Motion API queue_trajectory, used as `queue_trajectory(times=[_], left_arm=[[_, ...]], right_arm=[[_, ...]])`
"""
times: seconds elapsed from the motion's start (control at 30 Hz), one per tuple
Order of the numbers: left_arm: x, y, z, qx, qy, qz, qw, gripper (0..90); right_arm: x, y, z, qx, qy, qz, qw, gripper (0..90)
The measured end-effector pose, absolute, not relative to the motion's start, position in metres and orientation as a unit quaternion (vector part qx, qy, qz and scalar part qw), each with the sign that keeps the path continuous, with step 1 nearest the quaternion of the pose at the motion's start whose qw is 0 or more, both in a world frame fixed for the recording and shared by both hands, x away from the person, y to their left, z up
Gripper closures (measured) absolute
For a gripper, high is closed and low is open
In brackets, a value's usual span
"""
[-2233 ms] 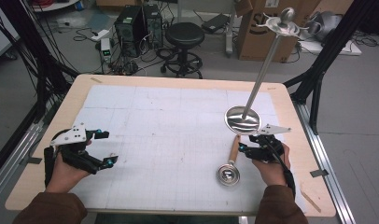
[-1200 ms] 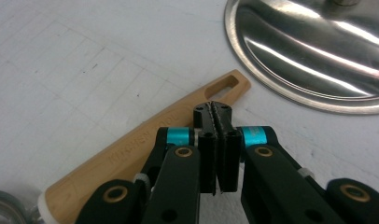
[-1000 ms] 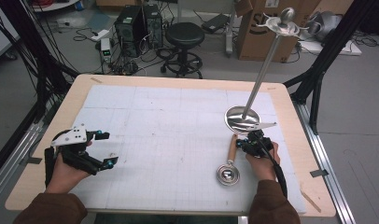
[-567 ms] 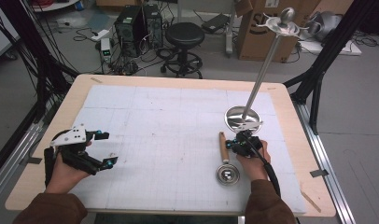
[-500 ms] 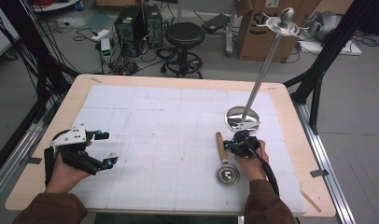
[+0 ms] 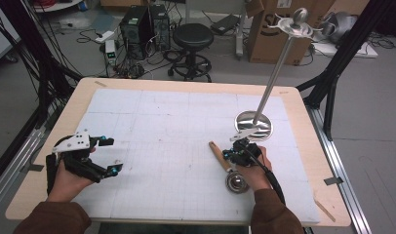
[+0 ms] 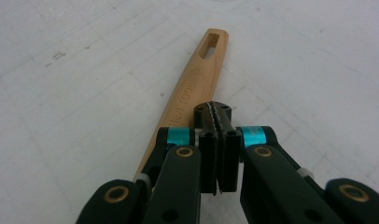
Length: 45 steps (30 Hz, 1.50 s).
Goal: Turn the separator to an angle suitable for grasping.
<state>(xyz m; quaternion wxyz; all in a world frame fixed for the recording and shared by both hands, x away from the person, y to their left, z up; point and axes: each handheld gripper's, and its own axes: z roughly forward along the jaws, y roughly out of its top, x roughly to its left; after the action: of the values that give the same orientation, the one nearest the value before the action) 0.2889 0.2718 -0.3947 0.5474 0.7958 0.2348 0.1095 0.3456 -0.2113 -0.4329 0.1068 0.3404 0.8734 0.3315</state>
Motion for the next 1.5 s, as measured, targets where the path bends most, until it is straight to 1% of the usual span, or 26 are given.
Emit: queue_trajectory(times=[0.5, 0.8, 0.9, 0.93, 0.97, 1.0, 1.03, 1.07, 1.1, 1.33, 1.5], left_arm=[[0.289, 0.272, -0.395, 0.796, 0.234, 0.108, 0.548, 1.7], [0.289, 0.272, -0.395, 0.796, 0.235, 0.108, 0.548, 1.7], [0.29, 0.272, -0.395, 0.795, 0.235, 0.107, 0.549, 1.7], [0.29, 0.272, -0.395, 0.794, 0.236, 0.107, 0.55, 1.7], [0.29, 0.272, -0.395, 0.795, 0.236, 0.107, 0.549, 1.7], [0.291, 0.273, -0.395, 0.794, 0.235, 0.107, 0.55, 1.7], [0.291, 0.273, -0.395, 0.794, 0.236, 0.108, 0.55, 1.7], [0.291, 0.273, -0.395, 0.793, 0.237, 0.108, 0.55, 1.7], [0.291, 0.273, -0.395, 0.794, 0.237, 0.108, 0.55, 1.7], [0.293, 0.275, -0.395, 0.792, 0.239, 0.109, 0.551, 1.7], [0.292, 0.275, -0.394, 0.791, 0.238, 0.111, 0.552, 1.7]], right_arm=[[0.342, -0.199, -0.432, 0.317, 0.883, 0.335, 0.084, 89.2], [0.34, -0.195, -0.434, 0.307, 0.889, 0.331, 0.08, 89.2], [0.34, -0.197, -0.432, 0.309, 0.886, 0.336, 0.084, 86.6], [0.34, -0.199, -0.43, 0.31, 0.882, 0.345, 0.085, 83.3], [0.34, -0.199, -0.43, 0.31, 0.882, 0.345, 0.085, 83.3], [0.339, -0.201, -0.428, 0.313, 0.878, 0.352, 0.088, 79.9], [0.339, -0.201, -0.428, 0.313, 0.878, 0.352, 0.088, 79.9], [0.339, -0.204, -0.426, 0.314, 0.874, 0.361, 0.087, 75.1], [0.339, -0.204, -0.426, 0.314, 0.874, 0.361, 0.087, 75.1], [0.333, -0.213, -0.416, 0.321, 0.857, 0.395, 0.082, 62.2], [0.328, -0.219, -0.409, 0.327, 0.845, 0.415, 0.079, 56.5]])
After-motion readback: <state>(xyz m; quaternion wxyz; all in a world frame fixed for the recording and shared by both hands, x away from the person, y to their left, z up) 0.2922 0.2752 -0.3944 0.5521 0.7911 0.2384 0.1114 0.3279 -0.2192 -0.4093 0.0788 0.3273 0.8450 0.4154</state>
